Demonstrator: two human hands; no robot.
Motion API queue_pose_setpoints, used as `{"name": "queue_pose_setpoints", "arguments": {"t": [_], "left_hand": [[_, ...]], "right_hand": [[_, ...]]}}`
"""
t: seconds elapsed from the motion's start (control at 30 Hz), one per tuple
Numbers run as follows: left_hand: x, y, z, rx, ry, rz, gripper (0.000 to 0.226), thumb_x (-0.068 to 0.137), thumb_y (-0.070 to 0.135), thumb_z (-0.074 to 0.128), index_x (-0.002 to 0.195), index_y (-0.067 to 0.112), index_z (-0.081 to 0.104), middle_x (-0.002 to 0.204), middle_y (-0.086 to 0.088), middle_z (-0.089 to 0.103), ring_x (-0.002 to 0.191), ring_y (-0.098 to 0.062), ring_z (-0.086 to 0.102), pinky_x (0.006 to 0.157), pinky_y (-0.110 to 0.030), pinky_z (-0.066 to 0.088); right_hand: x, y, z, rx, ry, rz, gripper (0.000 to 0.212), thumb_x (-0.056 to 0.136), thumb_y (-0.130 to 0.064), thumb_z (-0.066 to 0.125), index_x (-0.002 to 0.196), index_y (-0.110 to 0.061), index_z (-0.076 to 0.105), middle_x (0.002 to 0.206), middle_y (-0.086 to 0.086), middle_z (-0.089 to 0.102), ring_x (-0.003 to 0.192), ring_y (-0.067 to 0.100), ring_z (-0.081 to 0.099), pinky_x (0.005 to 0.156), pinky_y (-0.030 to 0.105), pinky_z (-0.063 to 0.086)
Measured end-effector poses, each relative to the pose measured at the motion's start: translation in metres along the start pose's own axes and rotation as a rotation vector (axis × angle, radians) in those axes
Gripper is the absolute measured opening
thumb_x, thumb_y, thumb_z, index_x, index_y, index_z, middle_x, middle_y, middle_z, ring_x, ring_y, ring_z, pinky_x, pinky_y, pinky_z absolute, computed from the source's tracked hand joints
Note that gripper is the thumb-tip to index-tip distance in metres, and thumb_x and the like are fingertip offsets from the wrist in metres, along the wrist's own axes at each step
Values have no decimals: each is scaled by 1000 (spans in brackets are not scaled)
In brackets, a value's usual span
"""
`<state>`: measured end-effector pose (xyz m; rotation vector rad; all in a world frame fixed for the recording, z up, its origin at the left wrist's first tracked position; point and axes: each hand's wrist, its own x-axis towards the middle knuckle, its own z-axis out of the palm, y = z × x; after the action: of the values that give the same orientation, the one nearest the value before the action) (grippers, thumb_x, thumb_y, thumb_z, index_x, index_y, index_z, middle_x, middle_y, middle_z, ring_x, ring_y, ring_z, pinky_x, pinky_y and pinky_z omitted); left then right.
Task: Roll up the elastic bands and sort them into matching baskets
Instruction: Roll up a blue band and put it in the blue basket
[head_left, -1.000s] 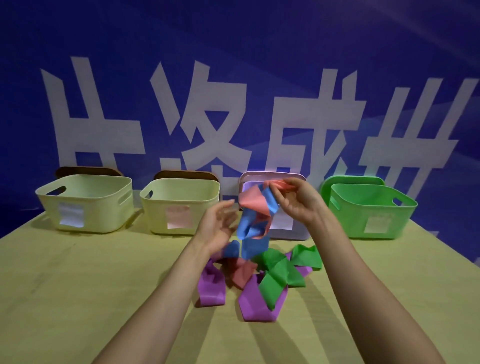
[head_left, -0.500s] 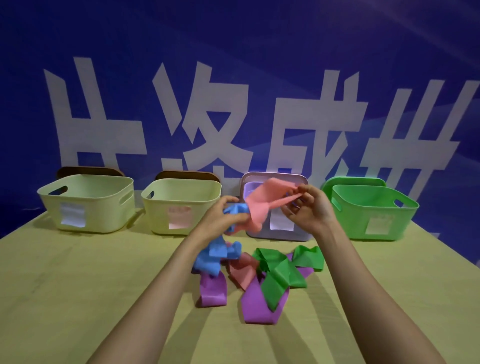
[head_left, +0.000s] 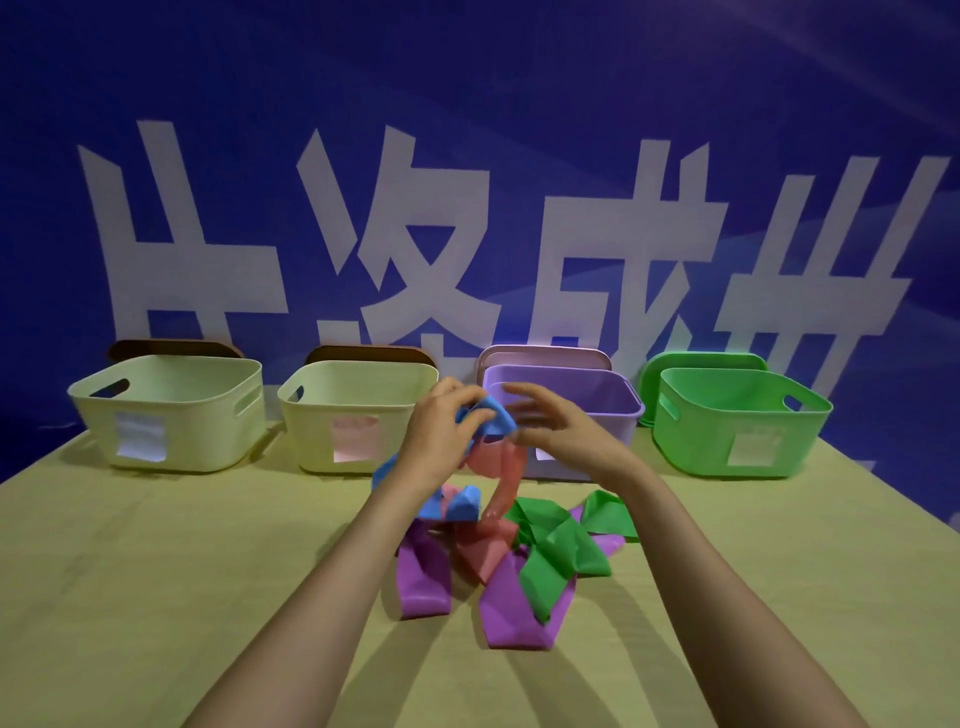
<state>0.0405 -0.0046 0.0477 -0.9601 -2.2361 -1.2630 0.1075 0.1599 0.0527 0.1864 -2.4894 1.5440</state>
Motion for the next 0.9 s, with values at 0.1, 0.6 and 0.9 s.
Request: {"name": "queue_pose_setpoints", "arguments": {"t": [0.1,0.6,0.9], "left_hand": [[1,1,-3,-74,-43,-19,8,91,17,60,86,13,65,79,2,55,75,-15,51,69,-25,38],[2,-4,6,-752,-335,-574,28,98,31,48,90,12,68,86,-3,70,81,-15,61,77,-27,48],[-3,-7,12,-644,-290,-515,13,90,8,60,98,0,68,86,-10,69,74,-14,64,72,-24,52]], "right_hand": [[1,2,3,-141,-40,38,26,87,-2,62,111,-11,63,95,-1,67,82,5,61,76,20,49],[8,-4,-5,373,429,34,20,94,-1,50,80,-13,58,71,4,61,60,10,57,59,22,50],[6,-9,-12,273,414,-68,16,91,-4,57,88,-14,70,67,-11,66,59,-1,54,57,12,43]]}}
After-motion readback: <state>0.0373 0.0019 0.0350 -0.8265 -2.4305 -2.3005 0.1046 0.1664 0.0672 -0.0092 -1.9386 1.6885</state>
